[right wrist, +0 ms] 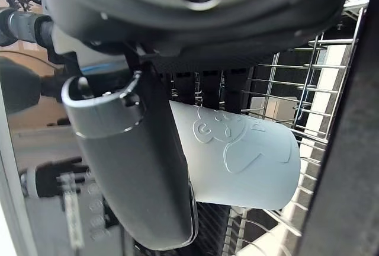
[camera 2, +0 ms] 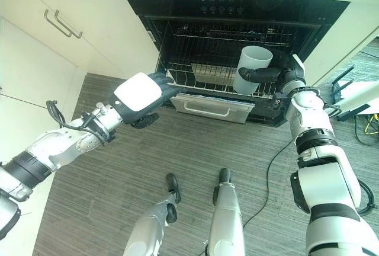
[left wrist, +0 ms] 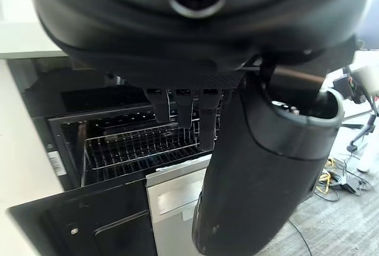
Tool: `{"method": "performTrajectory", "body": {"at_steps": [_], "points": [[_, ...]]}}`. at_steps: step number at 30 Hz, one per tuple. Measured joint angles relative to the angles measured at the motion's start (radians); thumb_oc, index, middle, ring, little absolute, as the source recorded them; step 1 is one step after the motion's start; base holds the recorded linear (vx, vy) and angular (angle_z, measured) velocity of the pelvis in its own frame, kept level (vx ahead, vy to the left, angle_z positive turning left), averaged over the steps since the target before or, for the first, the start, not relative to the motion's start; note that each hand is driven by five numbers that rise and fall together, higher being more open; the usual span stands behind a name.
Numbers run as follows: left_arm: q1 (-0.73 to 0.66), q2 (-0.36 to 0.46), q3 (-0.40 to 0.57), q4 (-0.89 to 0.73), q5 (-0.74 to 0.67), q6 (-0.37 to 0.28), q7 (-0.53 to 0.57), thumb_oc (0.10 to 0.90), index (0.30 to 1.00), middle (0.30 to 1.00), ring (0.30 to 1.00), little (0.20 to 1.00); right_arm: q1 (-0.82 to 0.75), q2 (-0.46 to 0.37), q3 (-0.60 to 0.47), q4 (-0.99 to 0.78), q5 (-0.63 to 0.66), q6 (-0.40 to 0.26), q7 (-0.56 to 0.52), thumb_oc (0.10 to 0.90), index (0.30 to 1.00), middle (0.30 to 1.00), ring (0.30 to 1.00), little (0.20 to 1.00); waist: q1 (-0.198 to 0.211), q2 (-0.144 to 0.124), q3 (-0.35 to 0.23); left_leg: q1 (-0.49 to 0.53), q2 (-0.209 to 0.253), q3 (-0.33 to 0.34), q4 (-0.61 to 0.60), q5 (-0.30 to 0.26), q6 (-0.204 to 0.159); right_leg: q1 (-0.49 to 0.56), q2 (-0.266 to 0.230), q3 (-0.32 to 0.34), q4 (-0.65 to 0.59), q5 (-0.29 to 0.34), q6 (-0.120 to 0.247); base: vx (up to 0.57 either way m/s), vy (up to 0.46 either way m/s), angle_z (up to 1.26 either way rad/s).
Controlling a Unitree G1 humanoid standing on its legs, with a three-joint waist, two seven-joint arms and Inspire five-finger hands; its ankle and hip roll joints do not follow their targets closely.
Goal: Place the dishes in the dishwasher.
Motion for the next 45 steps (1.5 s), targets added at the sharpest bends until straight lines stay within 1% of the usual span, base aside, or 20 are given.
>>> {"method": "performTrajectory", "body": {"at_steps": [2, 4, 7, 9, 10, 16, 21, 25, 27, 28, 29, 31, 34, 39, 41, 42, 43, 44, 45], "points": [[0.020, -0.001, 0.001, -0.022, 0.000, -0.004, 0.000, 0.800, 0.900, 0.900, 0.900, 0.900, 0.000, -0.001, -0.002, 0.000, -0.021, 0.004, -0.005, 0.800, 0.900, 0.900, 0.900, 0.900, 0.003, 0.018, -0.012, 0.002, -0.003, -0.002, -0.002, 0.000, 0.000, 0.003, -0.002, -0.001, -0.002, 0.003, -0.004, 0.02, 0.063, 0.03], [0.027, 0.000, 0.001, -0.024, 0.000, -0.018, 0.001, 0.800, 0.900, 0.900, 0.900, 0.900, 0.000, -0.001, 0.008, 0.007, -0.050, 0.005, -0.019, 0.800, 0.900, 0.900, 0.900, 0.900, 0.007, 0.024, -0.017, 0.003, -0.004, -0.002, -0.002, 0.001, 0.001, 0.002, -0.002, -0.001, -0.002, 0.004, -0.005, 0.03, 0.077, 0.00], [0.039, -0.003, 0.001, -0.024, 0.000, -0.024, 0.004, 0.800, 0.900, 0.900, 0.900, 0.900, 0.000, -0.002, 0.012, 0.007, -0.066, 0.021, -0.025, 0.800, 0.900, 0.900, 0.900, 0.900, 0.001, 0.026, -0.018, 0.011, -0.011, 0.000, -0.004, 0.001, 0.001, 0.006, -0.006, 0.005, -0.001, 0.004, -0.002, 0.02, 0.041, -0.04], [0.052, -0.006, 0.013, -0.033, 0.000, -0.026, 0.007, 0.800, 0.900, 0.900, 0.900, 0.900, 0.000, -0.002, 0.011, 0.004, -0.067, 0.027, -0.021, 0.800, 0.900, 0.900, 0.900, 0.900, 0.002, 0.027, -0.019, 0.020, -0.014, 0.000, -0.011, 0.001, 0.001, 0.006, -0.005, 0.016, -0.001, 0.002, 0.007, 0.00, 0.024, -0.09], [0.056, -0.006, 0.018, -0.036, 0.000, -0.040, 0.010, 0.800, 0.900, 0.900, 0.900, 0.900, 0.000, -0.002, 0.010, 0.003, -0.067, 0.036, -0.019, 0.800, 0.900, 0.900, 0.900, 0.900, 0.002, 0.029, -0.020, 0.020, -0.014, -0.001, -0.012, 0.002, 0.002, 0.006, -0.004, 0.016, -0.002, 0.002, 0.008, -0.02, 0.005, -0.03], [0.068, -0.011, 0.018, -0.036, 0.001, -0.046, 0.023, 0.800, 0.900, 0.900, 0.900, 0.900, 0.000, -0.002, 0.006, 0.001, -0.086, 0.044, -0.028, 0.800, 0.900, 0.900, 0.900, 0.900, 0.002, 0.032, -0.022, 0.020, -0.012, -0.001, -0.012, 0.005, 0.004, 0.004, -0.002, 0.016, 0.000, 0.002, 0.007, -0.01, -0.001, 0.00], [0.069, -0.011, 0.018, -0.036, 0.002, -0.045, 0.024, 0.800, 0.900, 0.900, 0.900, 0.900, 0.000, -0.001, 0.006, 0.001, -0.086, 0.049, -0.068, 0.800, 0.900, 0.900, 0.900, 0.900, 0.002, 0.032, -0.022, 0.019, -0.012, -0.001, -0.013, 0.005, 0.004, 0.002, -0.002, 0.017, 0.000, 0.002, 0.007, 0.00, 0.000, 0.00], [0.072, -0.012, 0.018, -0.036, 0.023, -0.045, 0.026, 0.800, 0.900, 0.900, 0.900, 0.900, 0.004, 0.001, 0.005, 0.001, -0.090, 0.042, -0.121, 0.800, 0.900, 0.900, 0.900, 0.900, 0.001, 0.032, -0.022, 0.019, -0.013, 0.001, -0.014, 0.005, 0.004, 0.002, -0.003, 0.018, -0.002, 0.002, 0.008, 0.01, 0.025, -0.01], [0.076, -0.012, 0.018, -0.037, 0.023, -0.045, 0.027, 0.800, 0.900, 0.900, 0.900, 0.900, 0.011, 0.003, -0.007, 0.001, -0.142, 0.029, -0.182, 0.800, 0.900, 0.900, 0.900, 0.900, 0.000, 0.032, -0.022, 0.019, -0.014, 0.001, -0.014, 0.005, 0.004, 0.002, -0.004, 0.019, -0.003, 0.003, 0.008, 0.01, 0.033, 0.00], [0.079, -0.012, 0.018, -0.037, 0.023, -0.043, 0.028, 0.800, 0.900, 0.900, 0.900, 0.900, 0.020, 0.002, -0.026, 0.001, -0.187, 0.017, -0.203, 0.800, 0.900, 0.900, 0.900, 0.900, 0.000, 0.032, -0.022, 0.020, -0.015, 0.001, -0.014, 0.005, 0.005, 0.002, -0.004, 0.020, -0.003, 0.003, 0.008, 0.00, 0.000, 0.00], [0.083, -0.012, 0.018, -0.039, 0.023, -0.041, 0.029, 0.800, 0.900, 0.900, 0.900, 0.900, 0.024, 0.000, -0.028, 0.000, -0.207, 0.011, -0.202, 0.800, 0.900, 0.900, 0.900, 0.900, 0.000, 0.032, -0.022, 0.020, -0.015, 0.001, -0.014, 0.005, 0.005, 0.002, -0.004, 0.021, -0.003, 0.003, 0.009, 0.00, -0.005, -0.04], [0.092, -0.012, 0.018, -0.045, 0.023, -0.041, 0.029, 0.800, 0.900, 0.900, 0.900, 0.900, 0.024, -0.003, -0.027, -0.007, -0.207, 0.022, -0.157, 0.800, 0.900, 0.900, 0.900, 0.900, -0.001, 0.032, -0.023, 0.021, -0.015, -0.001, -0.014, 0.004, 0.005, 0.002, -0.001, 0.022, -0.002, 0.003, 0.009, 0.00, -0.034, -0.03], [0.099, -0.012, 0.018, -0.053, 0.023, -0.043, 0.029, 0.800, 0.900, 0.900, 0.900, 0.900, 0.030, -0.017, -0.024, -0.042, -0.191, 0.079, -0.078, 0.800, 0.900, 0.900, 0.900, 0.900, 0.000, 0.032, -0.023, 0.022, -0.011, -0.002, -0.014, 0.005, 0.005, 0.003, 0.001, 0.022, 0.000, 0.003, 0.006, 0.00, -0.010, 0.00], [0.100, -0.012, 0.018, -0.052, 0.023, -0.045, 0.029, 0.800, 0.900, 0.900, 0.900, 0.900, 0.030, -0.031, -0.024, -0.044, -0.162, 0.099, -0.038, 0.800, 0.900, 0.900, 0.900, 0.900, -0.001, 0.032, -0.023, 0.024, -0.011, -0.002, -0.014, 0.005, 0.005, 0.005, 0.002, 0.021, 0.001, 0.004, 0.006, -0.01, -0.034, 0.01], [0.100, -0.012, 0.019, -0.051, 0.023, -0.046, 0.028, 0.800, 0.900, 0.900, 0.900, 0.900, 0.042, -0.040, -0.024, -0.085, -0.161, 0.129, -0.004, 0.800, 0.900, 0.900, 0.900, 0.900, -0.001, 0.032, -0.023, 0.024, -0.009, -0.002, -0.014, 0.005, 0.004, 0.005, 0.003, 0.021, 0.000, 0.004, 0.006, -0.05, -0.063, 0.01], [0.107, -0.029, 0.044, -0.047, 0.038, -0.049, 0.023, 0.800, 0.900, 0.900, 0.900, 0.900, 0.093, -0.060, -0.027, -0.212, -0.153, 0.179, 0.000, 0.800, 0.900, 0.900, 0.900, 0.900, -0.008, 0.031, -0.022, 0.023, -0.007, -0.002, -0.013, 0.004, 0.004, 0.005, 0.006, 0.021, 0.000, 0.007, 0.000, 0.00, 0.000, 0.00], [0.117, -0.050, 0.075, -0.040, 0.044, -0.052, 0.023, 0.800, 0.900, 0.900, 0.900, 0.900, 0.156, -0.074, -0.032, -0.358, -0.140, 0.193, 0.019, 0.800, 0.900, 0.900, 0.900, 0.900, -0.010, 0.030, -0.021, 0.021, -0.004, -0.002, -0.013, 0.004, 0.004, 0.004, 0.007, 0.020, -0.005, 0.008, 0.000, -0.01, -0.008, -0.04], [0.116, -0.051, 0.087, -0.030, 0.046, -0.054, 0.023, 0.800, 0.900, 0.900, 0.900, 0.900, 0.171, -0.066, -0.028, -0.427, -0.116, 0.198, 0.058, 0.800, 0.900, 0.900, 0.900, 0.900, -0.026, 0.029, -0.021, 0.020, -0.002, -0.001, -0.014, 0.004, 0.004, 0.004, 0.009, 0.018, -0.010, 0.009, 0.002, -0.01, 0.000, -0.06], [0.109, -0.051, 0.089, -0.025, 0.063, -0.053, 0.023, 0.800, 0.900, 0.900, 0.900, 0.900, 0.175, -0.053, -0.025, -0.457, -0.103, 0.201, 0.076, 0.800, 0.900, 0.900, 0.900, 0.900, -0.035, 0.029, -0.021, 0.021, -0.001, 0.001, -0.014, 0.004, 0.004, 0.005, 0.010, 0.020, -0.010, 0.009, 0.003, 0.00, 0.007, -0.06]]}}
